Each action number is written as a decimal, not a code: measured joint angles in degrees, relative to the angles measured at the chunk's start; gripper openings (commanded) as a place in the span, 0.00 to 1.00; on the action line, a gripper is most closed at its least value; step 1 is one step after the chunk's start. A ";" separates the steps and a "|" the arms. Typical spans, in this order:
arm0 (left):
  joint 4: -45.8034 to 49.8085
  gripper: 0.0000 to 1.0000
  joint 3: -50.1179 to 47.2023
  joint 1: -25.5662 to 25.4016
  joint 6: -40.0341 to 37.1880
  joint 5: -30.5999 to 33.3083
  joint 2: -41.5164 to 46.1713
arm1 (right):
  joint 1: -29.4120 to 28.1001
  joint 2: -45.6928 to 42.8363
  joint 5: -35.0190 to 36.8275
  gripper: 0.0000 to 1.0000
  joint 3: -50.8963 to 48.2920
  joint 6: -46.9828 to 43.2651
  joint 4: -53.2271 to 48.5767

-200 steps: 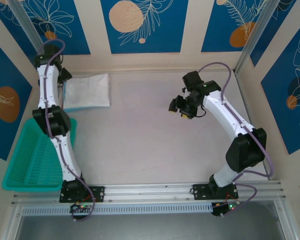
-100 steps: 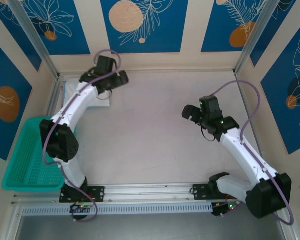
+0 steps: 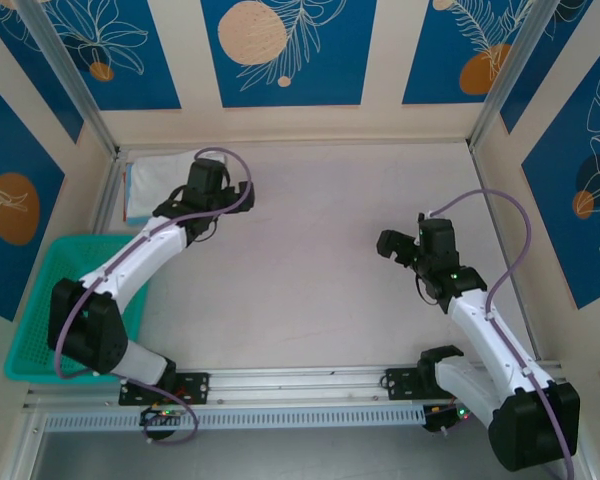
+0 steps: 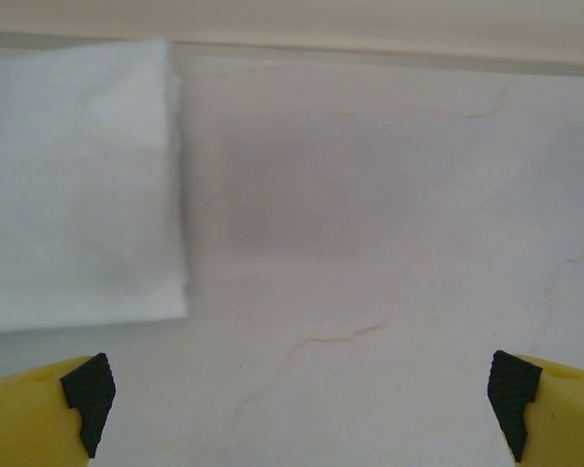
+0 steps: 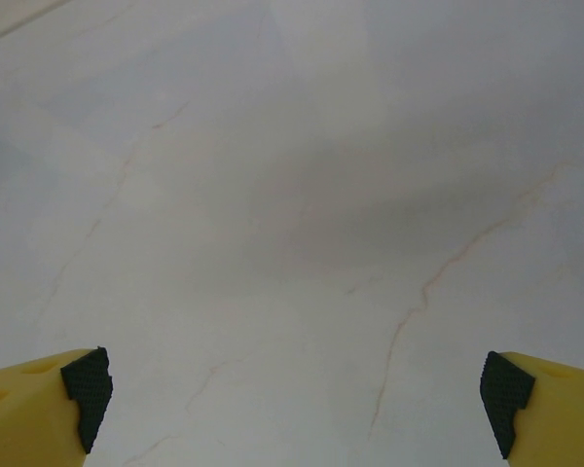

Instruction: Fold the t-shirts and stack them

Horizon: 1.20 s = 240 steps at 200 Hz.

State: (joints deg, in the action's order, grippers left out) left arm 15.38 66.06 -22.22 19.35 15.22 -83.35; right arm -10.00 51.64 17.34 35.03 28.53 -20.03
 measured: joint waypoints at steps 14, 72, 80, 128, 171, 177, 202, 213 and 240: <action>-2.86 1.00 -3.80 2.54 -1.07 1.64 1.18 | 1.31 0.48 -0.07 0.99 -1.05 -0.28 1.05; -15.56 1.00 -16.65 10.01 -7.56 0.59 -4.09 | 6.05 12.70 -0.28 0.99 -1.05 -6.25 10.12; -17.70 1.00 -16.70 10.05 -8.50 0.17 -5.44 | 6.32 14.62 0.55 0.99 -0.44 -7.04 10.51; -27.98 1.00 -15.43 10.12 -14.14 -0.74 -10.71 | 6.47 22.73 5.57 0.99 0.52 -10.64 18.67; -31.63 1.00 -14.84 11.91 -15.28 -2.86 -11.43 | 6.67 29.24 6.03 0.99 0.26 -13.57 26.91; -32.26 1.00 -14.93 12.52 -15.28 -3.45 -11.43 | 6.67 30.38 5.81 0.99 0.42 -13.84 27.26; -32.83 1.00 -15.13 14.38 -15.98 -5.31 -11.41 | 6.75 33.16 4.24 0.99 0.57 -15.17 30.18; -32.98 1.00 -15.58 14.64 -16.57 -5.99 -11.32 | 7.06 33.68 3.41 0.99 0.63 -15.50 32.13; -33.27 1.00 -15.72 14.71 -17.92 -8.37 -11.41 | 7.89 36.02 2.10 0.99 2.16 -16.83 36.00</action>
State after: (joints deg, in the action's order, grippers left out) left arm -17.89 50.35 -7.51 1.43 6.85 -94.76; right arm -2.11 87.66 19.44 37.19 11.70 15.97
